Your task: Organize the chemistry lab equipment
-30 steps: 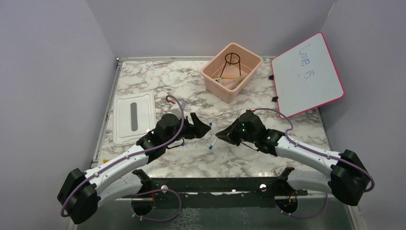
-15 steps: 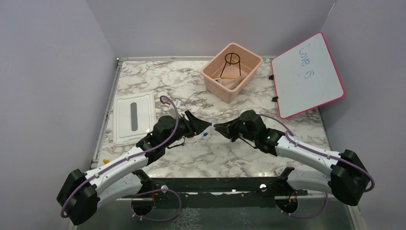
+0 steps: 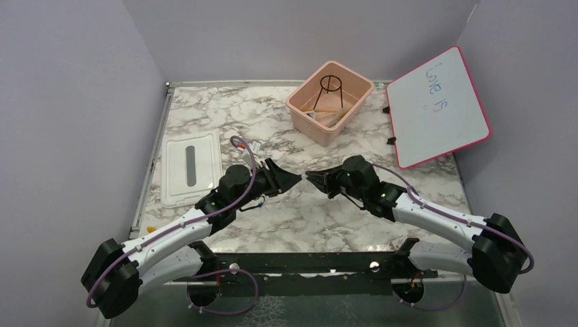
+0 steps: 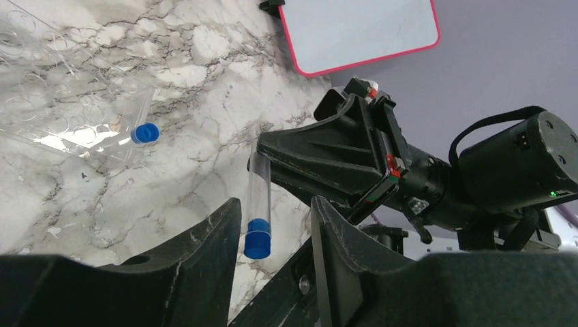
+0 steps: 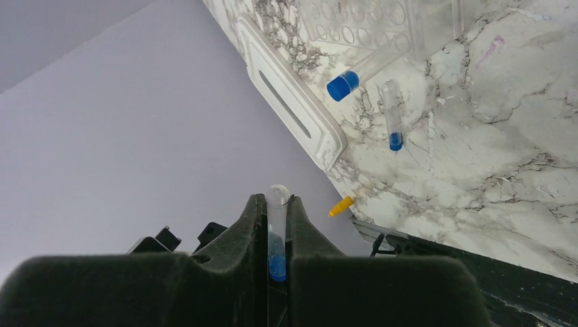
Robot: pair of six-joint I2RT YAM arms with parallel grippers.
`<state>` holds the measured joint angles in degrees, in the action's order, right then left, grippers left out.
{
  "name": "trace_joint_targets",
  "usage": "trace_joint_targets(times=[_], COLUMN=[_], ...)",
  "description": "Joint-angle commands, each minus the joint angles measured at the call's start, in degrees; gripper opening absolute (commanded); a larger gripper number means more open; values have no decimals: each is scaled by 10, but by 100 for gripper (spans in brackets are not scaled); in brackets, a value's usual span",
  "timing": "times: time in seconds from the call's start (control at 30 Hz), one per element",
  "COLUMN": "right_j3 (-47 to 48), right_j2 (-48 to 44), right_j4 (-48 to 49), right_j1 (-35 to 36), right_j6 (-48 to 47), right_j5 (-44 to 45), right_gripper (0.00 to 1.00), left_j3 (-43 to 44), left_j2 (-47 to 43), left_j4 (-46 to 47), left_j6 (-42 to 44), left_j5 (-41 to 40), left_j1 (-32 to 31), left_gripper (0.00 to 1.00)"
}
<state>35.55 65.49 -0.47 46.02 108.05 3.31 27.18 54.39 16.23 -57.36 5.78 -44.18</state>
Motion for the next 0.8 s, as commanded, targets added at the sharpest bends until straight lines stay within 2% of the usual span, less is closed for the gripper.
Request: trace_joint_targets(times=[0.0,0.07,0.23,0.37,0.47,0.53,0.7,0.77], right_j3=[18,16,12,12,12,12,13,17], right_j2=[-7,-8,-5,-3,-2,0,1,2], right_j4=[14,14,16,20,21,21,21,10], right_j1=[-3,-3,-3,-3,-3,-3,-3,-3], right_j6=[9,9,12,14,14,14,8,-5], right_j5=[26,26,21,21,20,20,21,26], right_gripper=[1,1,1,1,1,1,2,11], left_j3=[-9,-11,-1,2,1,0,5,12], left_j2=[-12,-17,-18,-13,-10,-9,-11,-12], left_j4=[8,4,-3,-9,-14,-15,-23,-34], left_j6=[22,25,40,42,42,43,51,62], left_j5=[12,8,5,6,8,9,0,-7], left_j1=[-6,-6,-6,-6,-6,-6,-6,-6], left_gripper=[43,40,24,24,33,32,19,13])
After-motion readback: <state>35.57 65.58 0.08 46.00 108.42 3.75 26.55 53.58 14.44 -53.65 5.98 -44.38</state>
